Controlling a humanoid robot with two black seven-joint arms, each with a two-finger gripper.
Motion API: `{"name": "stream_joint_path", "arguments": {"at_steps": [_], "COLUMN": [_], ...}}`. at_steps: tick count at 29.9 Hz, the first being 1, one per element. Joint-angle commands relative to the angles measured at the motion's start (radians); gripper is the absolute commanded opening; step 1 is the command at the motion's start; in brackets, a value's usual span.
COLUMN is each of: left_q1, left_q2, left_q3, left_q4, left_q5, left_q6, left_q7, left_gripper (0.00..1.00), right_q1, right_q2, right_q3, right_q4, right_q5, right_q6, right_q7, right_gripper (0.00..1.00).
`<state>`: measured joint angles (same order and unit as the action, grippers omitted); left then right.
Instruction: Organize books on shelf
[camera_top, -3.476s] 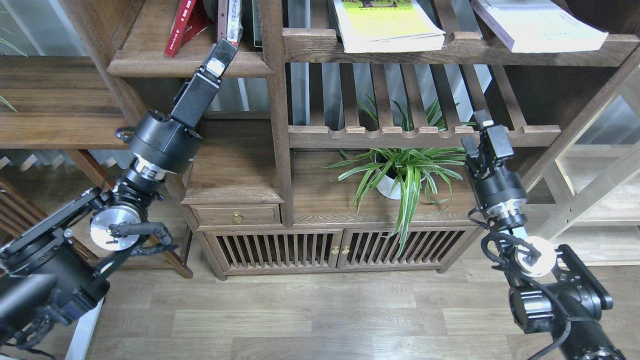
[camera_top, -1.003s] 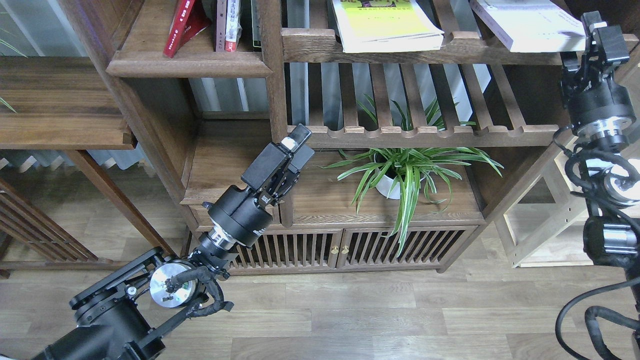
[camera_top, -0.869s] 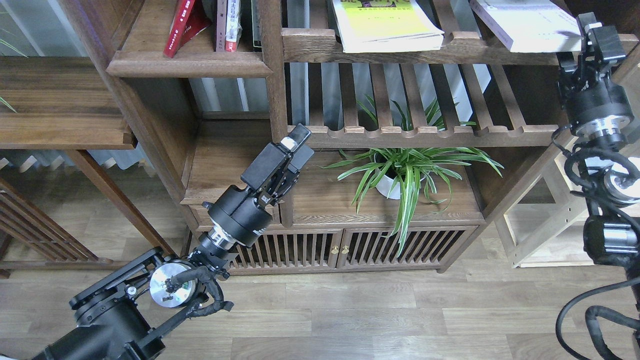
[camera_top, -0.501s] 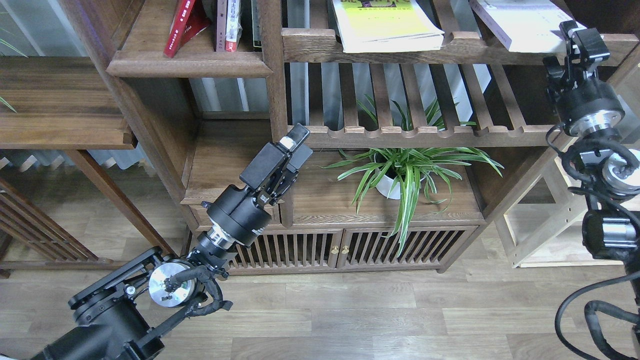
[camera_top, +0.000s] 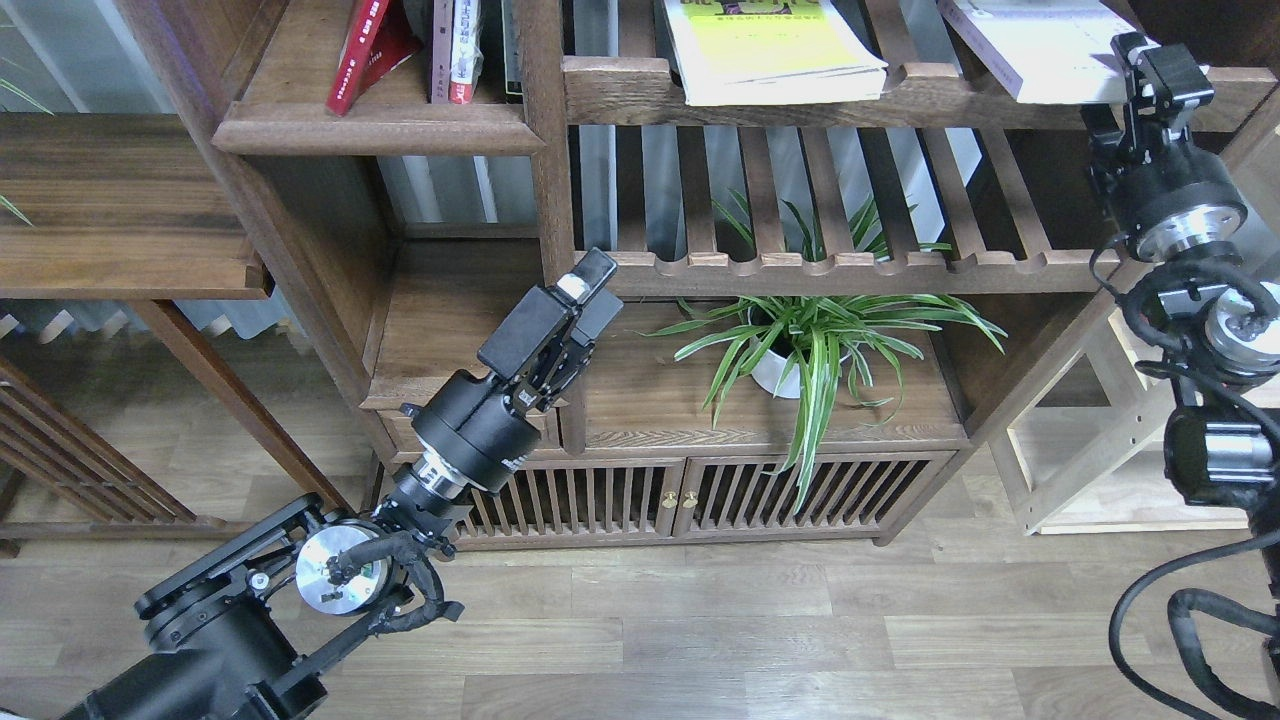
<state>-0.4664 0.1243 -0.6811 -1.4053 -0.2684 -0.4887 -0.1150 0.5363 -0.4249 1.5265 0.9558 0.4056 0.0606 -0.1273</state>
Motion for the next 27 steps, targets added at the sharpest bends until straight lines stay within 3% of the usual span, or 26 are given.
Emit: {"name": "stream_joint_path", "arguments": {"at_steps": [1, 9, 15, 27], "left_q1": [0.0, 0.015, 0.022, 0.023], "left_q2": [0.0, 0.0, 0.0, 0.0], "left_q3": [0.0, -0.001, -0.005, -0.005], "left_q4": [0.003, 0.003, 0.003, 0.003], "left_q5": [0.0, 0.0, 0.003, 0.018], "left_q6": [0.0, 0.0, 0.0, 0.0], "left_q7": [0.0, 0.0, 0.0, 0.0], "left_gripper": [0.96, 0.96, 0.96, 0.96], "right_q1": [0.005, 0.002, -0.007, -0.018], "right_q2": [0.0, 0.009, 0.02, 0.024], "right_q3": [0.001, 0.014, 0.021, 0.047], "right_q4": [0.0, 0.0, -0.002, 0.02], "right_q5": [-0.001, -0.002, -0.001, 0.067], "right_q6": [0.004, 0.044, 0.134, 0.156], "right_q7": [0.002, 0.009, 0.015, 0.029], "right_gripper": [0.6, 0.32, 0.05, 0.01]}}
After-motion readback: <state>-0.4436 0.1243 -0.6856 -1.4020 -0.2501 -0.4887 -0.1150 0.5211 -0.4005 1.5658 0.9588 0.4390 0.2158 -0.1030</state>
